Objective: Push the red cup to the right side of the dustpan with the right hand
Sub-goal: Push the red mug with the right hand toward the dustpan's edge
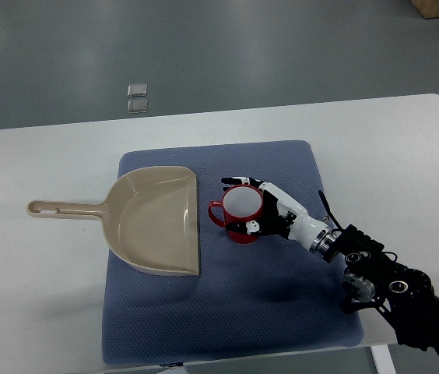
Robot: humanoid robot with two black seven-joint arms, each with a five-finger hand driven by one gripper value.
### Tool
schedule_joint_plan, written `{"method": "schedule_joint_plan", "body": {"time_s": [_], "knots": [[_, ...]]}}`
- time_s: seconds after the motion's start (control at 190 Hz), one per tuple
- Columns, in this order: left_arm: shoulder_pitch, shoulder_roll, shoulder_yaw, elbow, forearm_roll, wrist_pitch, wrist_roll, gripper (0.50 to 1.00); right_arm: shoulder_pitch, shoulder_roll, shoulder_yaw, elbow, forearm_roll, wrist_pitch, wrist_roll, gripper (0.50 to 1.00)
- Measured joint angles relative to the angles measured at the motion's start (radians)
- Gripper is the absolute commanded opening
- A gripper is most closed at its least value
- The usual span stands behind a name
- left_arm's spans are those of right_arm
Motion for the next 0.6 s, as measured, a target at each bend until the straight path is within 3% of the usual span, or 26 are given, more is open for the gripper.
{"method": "schedule_joint_plan", "body": {"time_s": [0.601], "knots": [[0.000, 0.000, 0.001, 0.000, 0.000, 0.000, 0.000, 1.000, -0.027, 0.016, -0.063, 0.068, 0.000, -0.090, 0.000, 0.932]]}}
